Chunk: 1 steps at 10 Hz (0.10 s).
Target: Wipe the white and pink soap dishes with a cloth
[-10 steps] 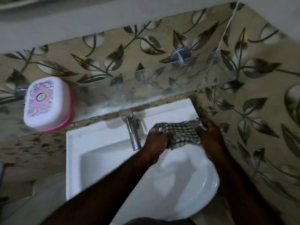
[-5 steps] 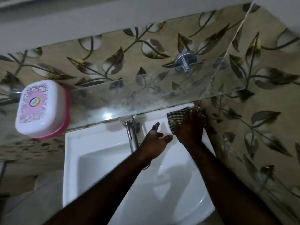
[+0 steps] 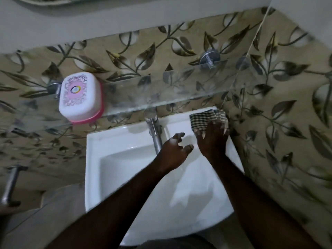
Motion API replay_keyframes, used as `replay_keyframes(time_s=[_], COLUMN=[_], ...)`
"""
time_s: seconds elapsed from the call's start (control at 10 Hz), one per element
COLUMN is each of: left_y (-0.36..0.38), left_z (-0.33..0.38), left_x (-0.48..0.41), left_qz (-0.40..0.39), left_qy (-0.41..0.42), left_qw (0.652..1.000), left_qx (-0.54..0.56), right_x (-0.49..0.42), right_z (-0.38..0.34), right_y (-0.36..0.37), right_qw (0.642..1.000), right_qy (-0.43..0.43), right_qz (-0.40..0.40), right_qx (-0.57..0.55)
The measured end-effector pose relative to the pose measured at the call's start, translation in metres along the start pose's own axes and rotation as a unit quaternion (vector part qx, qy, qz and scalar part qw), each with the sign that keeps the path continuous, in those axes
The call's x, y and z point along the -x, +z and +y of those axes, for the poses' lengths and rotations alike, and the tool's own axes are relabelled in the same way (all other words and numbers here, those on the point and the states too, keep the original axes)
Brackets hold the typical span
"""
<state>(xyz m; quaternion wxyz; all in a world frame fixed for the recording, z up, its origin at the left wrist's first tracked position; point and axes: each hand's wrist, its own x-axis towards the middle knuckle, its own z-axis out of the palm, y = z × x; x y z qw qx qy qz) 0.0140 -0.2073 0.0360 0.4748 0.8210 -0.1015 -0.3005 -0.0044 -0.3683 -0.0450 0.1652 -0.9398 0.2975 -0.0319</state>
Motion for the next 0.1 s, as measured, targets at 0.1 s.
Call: replay_keyframes(time_s=[0.1], left_y=[-0.0058], left_z=[-0.0085], left_x=[0.0138], left_qz=[0.002], left_qy=[0.027], left_qw=[0.999], left_qx=[-0.021], right_x=[0.0418], right_z=[-0.0138], right_y=[0.0067], right_qw=[0.999], right_qy=[-0.021], right_qz=[-0.012], right_qx=[-0.039])
